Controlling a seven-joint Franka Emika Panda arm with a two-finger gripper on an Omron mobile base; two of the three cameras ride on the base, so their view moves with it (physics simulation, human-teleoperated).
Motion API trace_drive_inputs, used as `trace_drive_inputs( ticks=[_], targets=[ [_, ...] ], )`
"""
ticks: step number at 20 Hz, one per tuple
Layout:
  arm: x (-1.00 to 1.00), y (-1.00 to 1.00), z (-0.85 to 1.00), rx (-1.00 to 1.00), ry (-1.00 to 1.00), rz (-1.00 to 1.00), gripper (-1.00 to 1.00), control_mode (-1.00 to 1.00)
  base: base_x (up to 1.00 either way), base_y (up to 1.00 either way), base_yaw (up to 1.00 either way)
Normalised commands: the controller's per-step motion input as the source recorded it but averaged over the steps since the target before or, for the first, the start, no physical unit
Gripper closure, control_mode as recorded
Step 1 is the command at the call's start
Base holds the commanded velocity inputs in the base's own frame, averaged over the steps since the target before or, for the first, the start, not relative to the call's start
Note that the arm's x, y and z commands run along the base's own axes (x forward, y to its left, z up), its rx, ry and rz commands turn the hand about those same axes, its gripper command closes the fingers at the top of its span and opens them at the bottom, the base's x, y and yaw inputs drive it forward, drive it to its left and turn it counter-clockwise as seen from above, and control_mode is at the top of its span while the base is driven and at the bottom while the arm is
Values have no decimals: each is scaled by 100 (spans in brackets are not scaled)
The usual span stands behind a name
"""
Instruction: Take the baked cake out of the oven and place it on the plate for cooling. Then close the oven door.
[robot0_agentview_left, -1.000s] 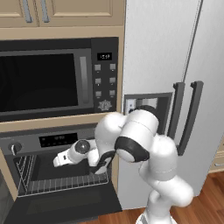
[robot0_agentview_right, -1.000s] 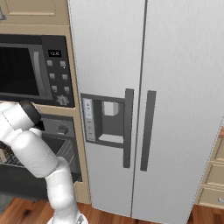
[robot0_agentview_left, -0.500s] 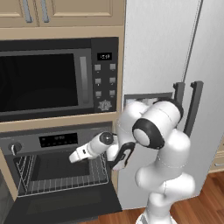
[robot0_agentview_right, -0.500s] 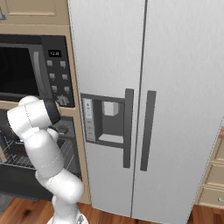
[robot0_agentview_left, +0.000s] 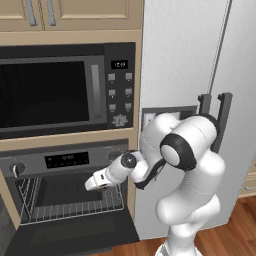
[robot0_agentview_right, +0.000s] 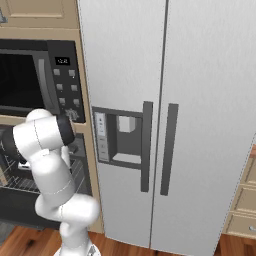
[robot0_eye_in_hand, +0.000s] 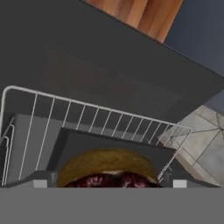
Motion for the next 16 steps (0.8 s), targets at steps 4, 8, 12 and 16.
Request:
trace_drive_inputs(
  ticks=[4,8,12,16],
  targets=[
    [-5,20,0,-2,-2,-19,100,-100,0,0,0],
    [-12,29,-1,0,-5,-22,100,-100,0,0,0],
    [-10,17,-2,0,-5,-27,100,-100,0,0,0],
    [-3,0,21,0,0,-9,100,-100,0,0,0]
  ],
)
